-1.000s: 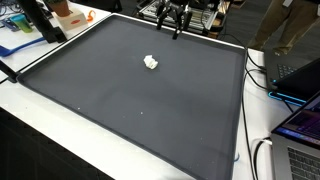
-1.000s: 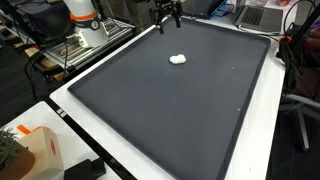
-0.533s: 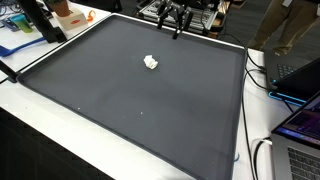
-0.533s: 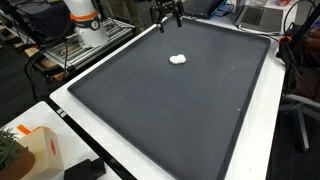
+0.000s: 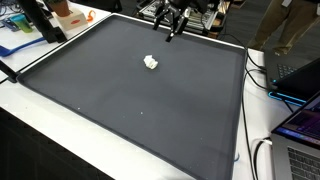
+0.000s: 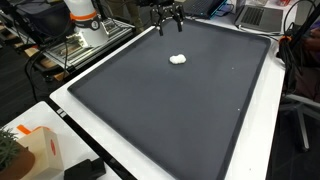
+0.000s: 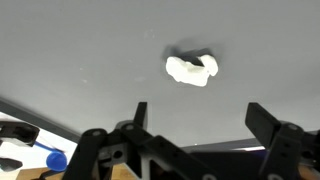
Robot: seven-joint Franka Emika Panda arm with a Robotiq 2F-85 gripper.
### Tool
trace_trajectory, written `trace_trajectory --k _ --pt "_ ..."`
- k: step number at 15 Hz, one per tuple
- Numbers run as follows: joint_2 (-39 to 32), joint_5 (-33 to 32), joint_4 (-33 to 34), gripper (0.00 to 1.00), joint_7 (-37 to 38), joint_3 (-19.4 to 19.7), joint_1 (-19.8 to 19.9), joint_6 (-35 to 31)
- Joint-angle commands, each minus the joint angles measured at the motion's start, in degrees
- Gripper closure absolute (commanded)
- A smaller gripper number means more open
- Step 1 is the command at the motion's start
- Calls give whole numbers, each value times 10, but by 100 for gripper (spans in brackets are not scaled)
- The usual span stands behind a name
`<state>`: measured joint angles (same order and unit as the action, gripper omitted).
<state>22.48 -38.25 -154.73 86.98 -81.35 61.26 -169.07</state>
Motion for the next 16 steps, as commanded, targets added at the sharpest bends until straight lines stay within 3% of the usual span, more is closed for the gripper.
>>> trace_trajectory --k 1,4,5,8,10,11,13,16 --pt "52 -9 17 0 38 -113 107 -31" --pt "62 -4 36 0 23 -186 192 -65" --pt "89 82 30 0 -53 -203 204 -94" --pt "109 178 33 0 -164 -256 268 -147" --pt "100 237 41 0 -234 -300 315 -143" --pt "99 274 26 0 -248 -265 264 -136" --pt "102 296 32 0 -279 -292 293 -137" --pt "112 308 35 0 -293 -299 303 -153"
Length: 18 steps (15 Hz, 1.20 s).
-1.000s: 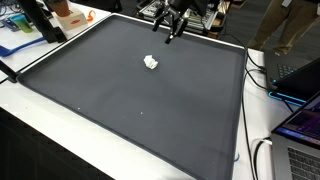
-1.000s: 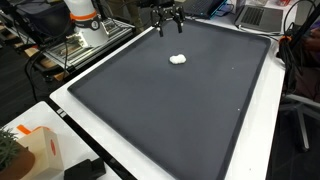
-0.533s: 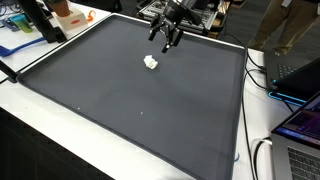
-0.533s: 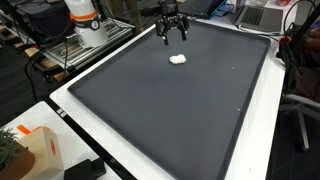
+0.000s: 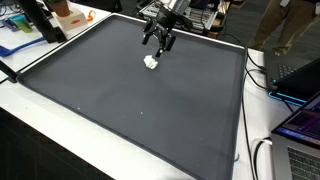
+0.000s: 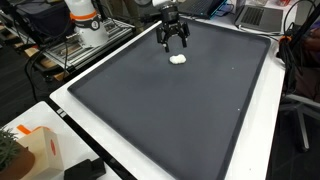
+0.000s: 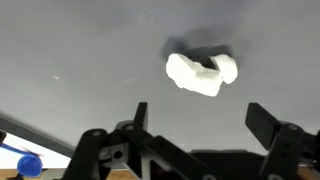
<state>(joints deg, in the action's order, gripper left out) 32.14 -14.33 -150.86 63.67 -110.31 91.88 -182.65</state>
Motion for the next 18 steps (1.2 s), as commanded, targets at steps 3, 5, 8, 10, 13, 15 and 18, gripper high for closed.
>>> trace_trajectory --k 3,5,8,10,13,15,18 --pt "-6 103 -4 0 -144 -31 25 -30" --pt "-52 106 -6 0 -206 -46 56 -50" --pt "-144 88 0 0 -305 -70 127 -55" --pt "-200 17 16 0 -309 -107 198 -12" --pt "-292 1 30 0 -364 -161 273 99" --pt "-338 42 37 0 -424 -179 287 190" --pt "-344 120 82 0 -484 -39 137 311"
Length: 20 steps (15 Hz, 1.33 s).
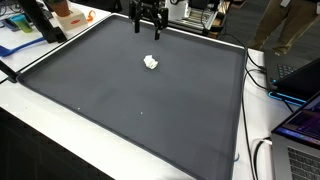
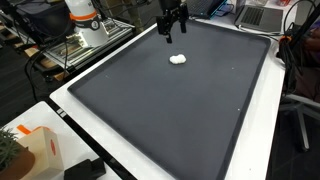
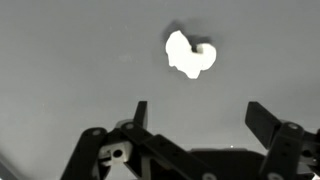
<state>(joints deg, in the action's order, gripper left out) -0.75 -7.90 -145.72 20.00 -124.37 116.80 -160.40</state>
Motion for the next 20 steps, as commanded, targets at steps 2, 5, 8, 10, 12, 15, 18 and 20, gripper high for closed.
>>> trace_trajectory --k 2,5,8,10,12,15,18,20 --pt "-22 36 20 0 -35 81 -84 65" --pt "-25 51 32 0 -43 134 -144 80" --pt "-4 70 46 0 -43 134 -160 107" --pt "11 82 62 0 -43 132 -169 123" --pt "29 85 88 0 -40 252 -296 154" --pt "51 89 120 0 -40 380 -427 202" --pt "31 49 144 0 -19 355 -397 264" --pt "12 51 161 0 -36 343 -382 310"
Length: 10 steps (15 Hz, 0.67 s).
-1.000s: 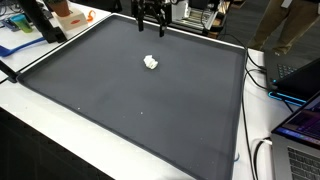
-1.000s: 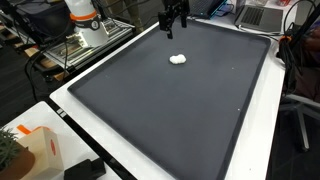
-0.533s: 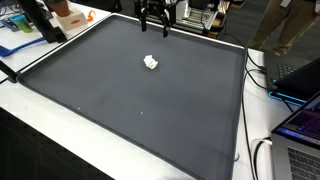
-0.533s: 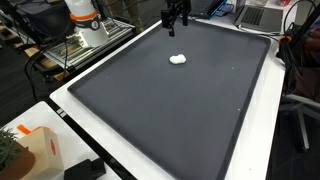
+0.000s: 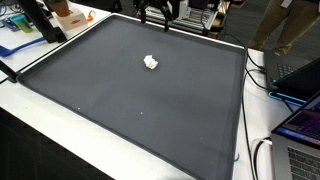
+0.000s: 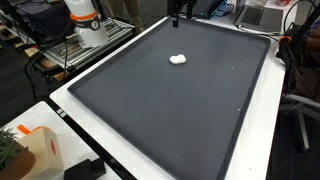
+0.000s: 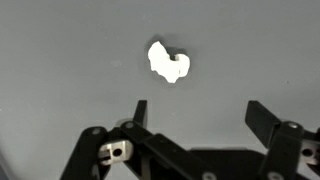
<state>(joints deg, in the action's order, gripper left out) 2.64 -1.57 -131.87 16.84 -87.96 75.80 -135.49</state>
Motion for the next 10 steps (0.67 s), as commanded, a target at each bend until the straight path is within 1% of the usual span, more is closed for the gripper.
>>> trace_trajectory --k 1,2,3,4,8,9,10 --pt "-29 -9 30 0 -13 -26 34 83" --pt "-41 -1 37 0 -23 -29 38 107" --pt "-11 0 23 0 -9 -14 19 67" --pt "-2 20 28 0 -28 98 -88 84" --pt "-18 22 35 0 -34 95 -83 91" --pt "-16 24 39 0 -33 117 -105 100" --pt "-17 20 42 0 -37 163 -149 106"
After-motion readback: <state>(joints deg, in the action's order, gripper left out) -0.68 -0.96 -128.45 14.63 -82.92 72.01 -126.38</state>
